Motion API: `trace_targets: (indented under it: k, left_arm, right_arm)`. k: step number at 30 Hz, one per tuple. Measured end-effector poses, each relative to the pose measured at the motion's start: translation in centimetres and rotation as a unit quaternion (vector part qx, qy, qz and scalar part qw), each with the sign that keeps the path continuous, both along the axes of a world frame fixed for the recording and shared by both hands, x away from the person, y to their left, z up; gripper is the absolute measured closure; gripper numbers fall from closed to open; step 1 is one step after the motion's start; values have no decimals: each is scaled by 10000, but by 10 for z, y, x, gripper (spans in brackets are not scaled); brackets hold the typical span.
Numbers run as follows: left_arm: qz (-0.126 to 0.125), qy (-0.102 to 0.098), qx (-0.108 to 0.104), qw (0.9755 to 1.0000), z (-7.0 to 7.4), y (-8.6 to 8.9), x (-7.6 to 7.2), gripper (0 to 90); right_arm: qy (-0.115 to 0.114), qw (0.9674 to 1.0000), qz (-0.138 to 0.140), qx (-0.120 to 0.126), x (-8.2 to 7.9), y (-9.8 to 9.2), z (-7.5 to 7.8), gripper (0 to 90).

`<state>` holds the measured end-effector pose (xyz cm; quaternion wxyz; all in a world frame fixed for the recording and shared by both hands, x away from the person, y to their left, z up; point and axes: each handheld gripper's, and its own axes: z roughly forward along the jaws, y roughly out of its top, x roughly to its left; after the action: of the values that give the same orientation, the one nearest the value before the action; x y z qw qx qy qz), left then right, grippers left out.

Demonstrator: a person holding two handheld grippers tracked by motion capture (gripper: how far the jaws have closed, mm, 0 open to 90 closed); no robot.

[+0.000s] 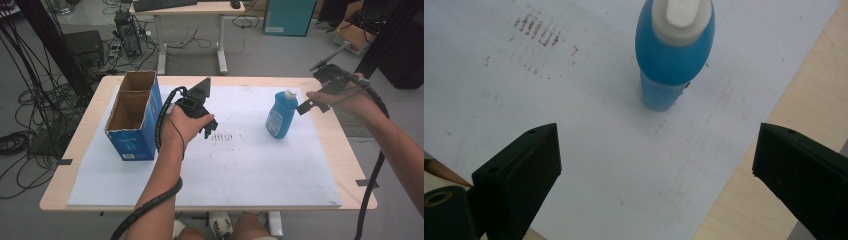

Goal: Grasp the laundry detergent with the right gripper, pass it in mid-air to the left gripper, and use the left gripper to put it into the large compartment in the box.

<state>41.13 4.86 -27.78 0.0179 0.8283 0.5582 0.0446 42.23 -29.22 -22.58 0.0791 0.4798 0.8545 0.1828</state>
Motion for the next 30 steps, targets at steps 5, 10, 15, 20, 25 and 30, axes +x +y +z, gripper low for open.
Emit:
trace_targets:
  k: [5, 10, 15, 20, 25, 30]
  left_arm:
    - [-49, 0, 32, 10000, -1, -1, -2, 63]
    - [-101, 2, 53, 9999, 0, -2, -4, 63]
    - [-80, 13, 74, 9999, -1, 1, -4, 63]
    - [-55, 41, 85, 9999, -5, 5, -4, 63]
    - [-50, 64, 79, 9999, -8, 8, -5, 63]
    - [-35, 83, 94, 9999, -10, 11, -5, 60]
  right_arm:
    - [-67, 9999, -41, 82, -1, -2, -16, 50]
    - [-316, 9991, -154, 216, -1, -8, -37, 46]
    - [-582, 9978, -154, 260, -2, -11, -49, 47]
    - [-883, 9952, -231, 357, -1, -11, -66, 43]
    - [-1085, 9926, -326, 446, 1, -7, -86, 42]
    - [-1426, 9881, -201, 543, 2, -2, -102, 37]
